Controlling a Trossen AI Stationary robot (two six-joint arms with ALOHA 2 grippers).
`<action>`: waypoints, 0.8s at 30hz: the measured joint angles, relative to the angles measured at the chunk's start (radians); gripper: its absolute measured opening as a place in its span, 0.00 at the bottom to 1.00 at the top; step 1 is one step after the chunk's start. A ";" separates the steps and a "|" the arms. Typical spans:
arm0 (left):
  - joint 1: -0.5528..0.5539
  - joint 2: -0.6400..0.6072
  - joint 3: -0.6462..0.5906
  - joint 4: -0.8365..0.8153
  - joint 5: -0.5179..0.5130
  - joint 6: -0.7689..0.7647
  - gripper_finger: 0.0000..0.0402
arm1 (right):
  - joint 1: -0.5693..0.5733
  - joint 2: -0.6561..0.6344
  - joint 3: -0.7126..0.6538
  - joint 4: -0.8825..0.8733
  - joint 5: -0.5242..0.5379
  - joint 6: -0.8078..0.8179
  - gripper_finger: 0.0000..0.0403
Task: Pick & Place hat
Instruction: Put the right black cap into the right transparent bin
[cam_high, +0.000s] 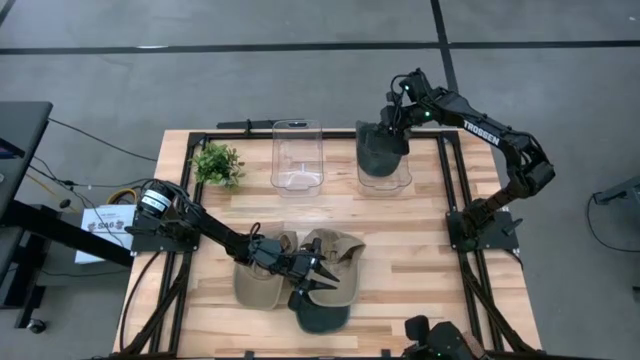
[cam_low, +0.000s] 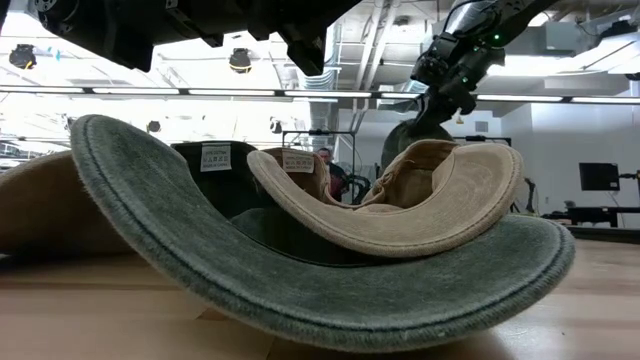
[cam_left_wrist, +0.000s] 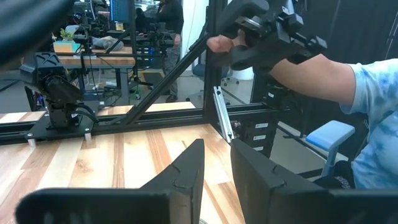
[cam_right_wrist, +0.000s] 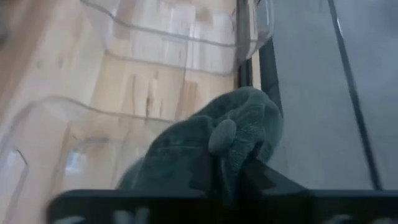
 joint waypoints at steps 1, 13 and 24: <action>0.000 0.000 0.000 0.000 0.000 0.000 0.19 | -0.001 0.000 0.000 -0.008 0.006 -0.015 0.03; 0.000 0.000 0.000 0.000 0.000 0.000 0.19 | 0.011 -0.058 0.000 -0.054 0.187 -0.113 0.01; 0.000 0.000 0.000 0.000 -0.026 0.000 0.19 | 0.014 -0.157 0.000 -0.046 0.182 -0.157 0.01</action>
